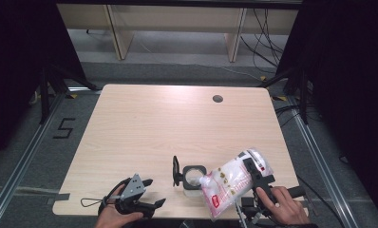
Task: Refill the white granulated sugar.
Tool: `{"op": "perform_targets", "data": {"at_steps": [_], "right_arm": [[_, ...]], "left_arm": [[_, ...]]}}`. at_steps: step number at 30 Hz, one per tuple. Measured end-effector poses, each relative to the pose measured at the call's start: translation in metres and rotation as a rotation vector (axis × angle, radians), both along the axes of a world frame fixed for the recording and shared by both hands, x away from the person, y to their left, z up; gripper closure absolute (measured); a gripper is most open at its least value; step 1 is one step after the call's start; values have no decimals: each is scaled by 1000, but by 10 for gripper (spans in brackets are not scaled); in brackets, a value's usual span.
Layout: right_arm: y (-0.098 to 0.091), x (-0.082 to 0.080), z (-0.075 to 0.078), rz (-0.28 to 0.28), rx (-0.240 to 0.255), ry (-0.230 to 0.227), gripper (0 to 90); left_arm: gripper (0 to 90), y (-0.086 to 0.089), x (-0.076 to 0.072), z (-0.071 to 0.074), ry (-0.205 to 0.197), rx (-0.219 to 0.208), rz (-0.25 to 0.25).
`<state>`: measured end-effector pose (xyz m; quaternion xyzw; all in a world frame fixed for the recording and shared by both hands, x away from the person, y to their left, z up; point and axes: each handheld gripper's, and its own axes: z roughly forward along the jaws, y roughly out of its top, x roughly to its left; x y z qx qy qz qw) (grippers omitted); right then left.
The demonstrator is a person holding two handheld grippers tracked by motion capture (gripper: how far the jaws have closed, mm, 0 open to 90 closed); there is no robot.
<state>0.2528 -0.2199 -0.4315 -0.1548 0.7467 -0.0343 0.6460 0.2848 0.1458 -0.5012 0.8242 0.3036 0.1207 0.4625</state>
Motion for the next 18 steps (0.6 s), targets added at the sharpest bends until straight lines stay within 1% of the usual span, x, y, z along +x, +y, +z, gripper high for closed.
{"op": "perform_targets", "data": {"at_steps": [2,3,4,5,6,7,9,10,12,13,14,15,17,18], "right_arm": [[-2,1,-1,-2,10,6,380],[-3,2,-2,-12,22,13,380],[-4,2,-1,-16,16,11,380],[-4,2,0,-6,-2,-7,380],[-6,2,-3,-22,29,3,380],[-4,2,1,-18,-1,0,380],[-4,1,2,-9,-8,-8,379],[-5,1,-1,-14,33,-2,380],[-1,1,3,13,-23,-19,380],[-3,1,0,-7,30,-1,380],[-1,1,2,9,-2,-7,379],[-1,2,1,4,-1,0,380],[-1,4,1,8,2,7,380],[-1,4,1,7,3,-1,379]], "left_arm": [[200,1,1,0,-14,12,-14],[201,1,1,0,-22,17,-19],[200,1,1,0,-19,19,-16],[200,0,0,0,1,6,2],[200,0,0,0,0,12,4],[200,0,1,0,-3,9,-4],[200,0,1,0,-4,11,0],[200,0,1,0,-4,0,-1],[200,2,2,1,-20,13,-16],[201,2,2,1,-18,12,-14],[200,2,2,1,-17,19,-9],[200,1,2,0,-15,2,-8],[200,1,2,0,-19,10,-15],[200,2,2,0,-17,11,-16]]}}
